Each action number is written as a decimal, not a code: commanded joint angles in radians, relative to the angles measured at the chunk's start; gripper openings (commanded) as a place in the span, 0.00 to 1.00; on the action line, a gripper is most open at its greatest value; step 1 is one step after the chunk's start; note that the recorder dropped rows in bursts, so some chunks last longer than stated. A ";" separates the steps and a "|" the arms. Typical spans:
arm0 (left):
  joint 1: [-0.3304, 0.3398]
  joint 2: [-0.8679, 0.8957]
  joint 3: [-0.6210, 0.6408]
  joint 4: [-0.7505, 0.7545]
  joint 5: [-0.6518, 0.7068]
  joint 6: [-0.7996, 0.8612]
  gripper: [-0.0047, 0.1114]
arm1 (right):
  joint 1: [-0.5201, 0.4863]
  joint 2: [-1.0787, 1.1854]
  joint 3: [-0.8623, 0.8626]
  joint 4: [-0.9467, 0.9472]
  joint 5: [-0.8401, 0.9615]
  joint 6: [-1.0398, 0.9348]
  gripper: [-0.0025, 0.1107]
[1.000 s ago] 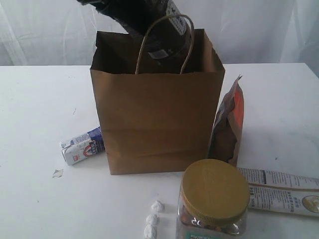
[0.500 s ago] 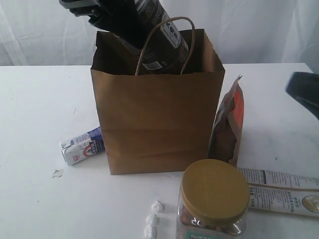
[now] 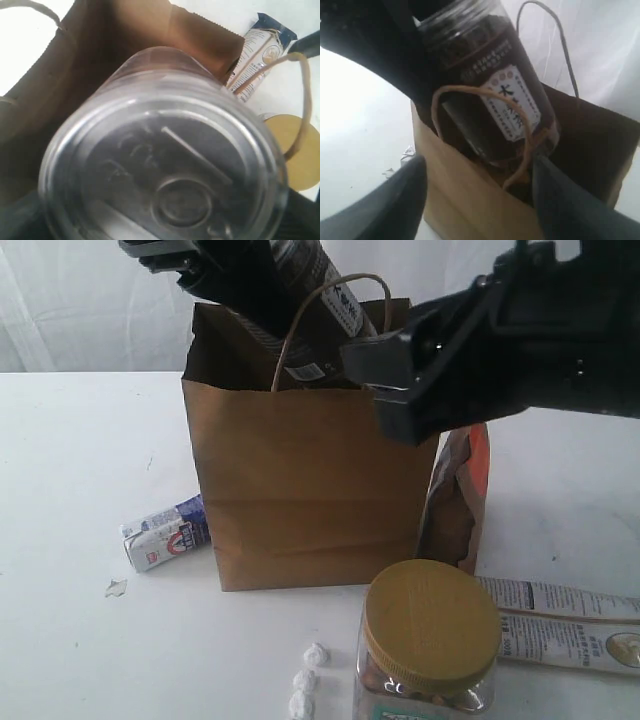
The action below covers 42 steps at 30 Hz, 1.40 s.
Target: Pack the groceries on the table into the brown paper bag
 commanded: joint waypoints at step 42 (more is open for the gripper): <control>-0.001 -0.021 -0.003 -0.020 0.087 0.004 0.04 | -0.076 0.104 -0.099 -0.035 -0.062 -0.152 0.06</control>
